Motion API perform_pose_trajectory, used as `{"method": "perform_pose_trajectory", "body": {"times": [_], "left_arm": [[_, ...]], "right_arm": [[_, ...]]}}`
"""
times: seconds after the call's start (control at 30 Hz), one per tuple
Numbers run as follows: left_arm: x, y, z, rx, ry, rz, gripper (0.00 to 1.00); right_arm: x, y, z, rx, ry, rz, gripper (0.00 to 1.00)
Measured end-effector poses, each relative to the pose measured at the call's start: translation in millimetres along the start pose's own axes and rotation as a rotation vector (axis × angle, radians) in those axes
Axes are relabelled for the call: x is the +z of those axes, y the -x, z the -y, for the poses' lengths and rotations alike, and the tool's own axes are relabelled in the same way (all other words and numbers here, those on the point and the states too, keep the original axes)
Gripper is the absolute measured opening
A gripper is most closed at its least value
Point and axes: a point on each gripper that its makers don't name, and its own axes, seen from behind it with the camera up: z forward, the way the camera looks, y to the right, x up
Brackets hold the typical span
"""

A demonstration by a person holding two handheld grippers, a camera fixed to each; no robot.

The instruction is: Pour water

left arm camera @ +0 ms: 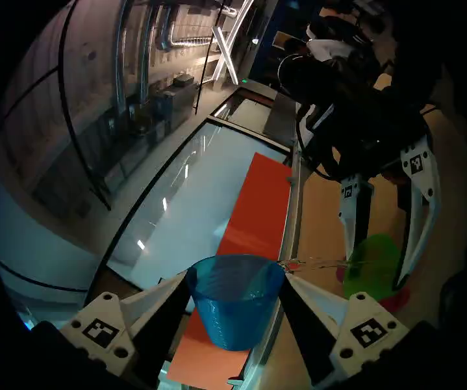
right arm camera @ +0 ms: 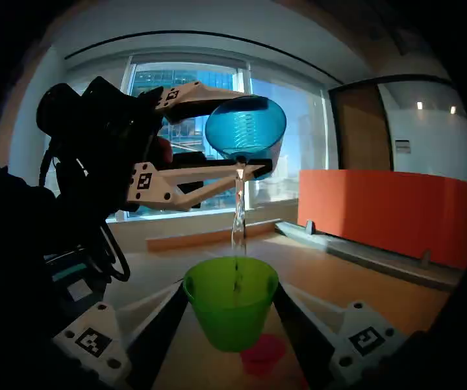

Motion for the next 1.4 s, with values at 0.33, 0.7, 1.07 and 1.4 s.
{"method": "perform_pose_trajectory", "body": {"times": [0.33,0.7,1.07,1.4], "left_arm": [[-3.3,-7,3.7,0.049,-0.005,-0.006,0.88],[0.5,-9,6.8,0.094,-0.010,-0.009,0.88],[2.1,-11,8.0,0.147,-0.015,-0.012,0.88],[2.1,-11,10.0,0.180,-0.018,-0.016,0.88]], "right_arm": [[-2.5,-2,0,-0.009,0.004,-0.003,0.91],[-3.5,-4,-1,-0.015,0.007,-0.006,0.91],[-3.8,-5,-2,-0.019,0.009,-0.010,0.91],[-3.9,-6,-2,-0.023,0.011,-0.011,0.91]]}}
